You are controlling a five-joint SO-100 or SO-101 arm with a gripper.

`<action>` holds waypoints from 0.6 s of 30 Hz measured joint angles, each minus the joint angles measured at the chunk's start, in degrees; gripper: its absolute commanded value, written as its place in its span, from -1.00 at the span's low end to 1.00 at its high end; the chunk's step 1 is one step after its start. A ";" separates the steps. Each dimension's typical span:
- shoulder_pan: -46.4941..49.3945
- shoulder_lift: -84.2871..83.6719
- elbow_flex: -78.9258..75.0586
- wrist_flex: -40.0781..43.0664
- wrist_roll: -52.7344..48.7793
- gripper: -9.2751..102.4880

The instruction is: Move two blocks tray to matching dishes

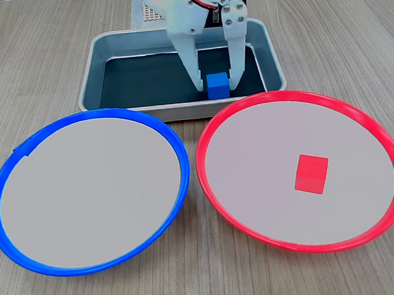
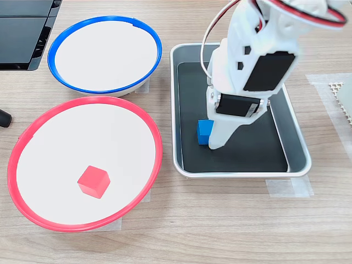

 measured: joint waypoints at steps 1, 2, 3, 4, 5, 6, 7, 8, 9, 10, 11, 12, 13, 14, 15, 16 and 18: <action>0.26 -0.09 -0.26 0.00 0.26 -0.83; 0.70 -0.18 -0.53 0.00 0.26 -0.84; 0.70 -0.18 -0.79 0.00 0.26 -0.84; 0.62 -0.18 -1.23 0.09 0.26 -0.84; 0.35 -0.18 -1.85 0.62 0.26 -0.84; 0.18 0.00 -2.46 1.49 0.26 -0.84; 0.09 0.79 -3.43 2.55 0.26 -0.84; 0.09 2.11 -4.57 4.39 0.26 -0.84; 0.18 3.78 -5.62 6.42 0.26 -0.84; 0.18 5.71 -6.86 8.70 0.53 -0.84; 0.18 8.09 -8.26 10.99 0.70 -0.84; 0.53 10.11 -9.58 12.48 0.97 -0.84; 1.23 12.13 -10.81 14.15 1.76 -0.84; 2.55 14.33 -12.13 15.03 2.46 -0.84; 4.04 16.00 -13.10 15.03 3.25 -0.84; 5.62 17.31 -13.45 14.41 4.13 -0.84; 9.49 18.81 -12.13 9.40 6.50 -0.84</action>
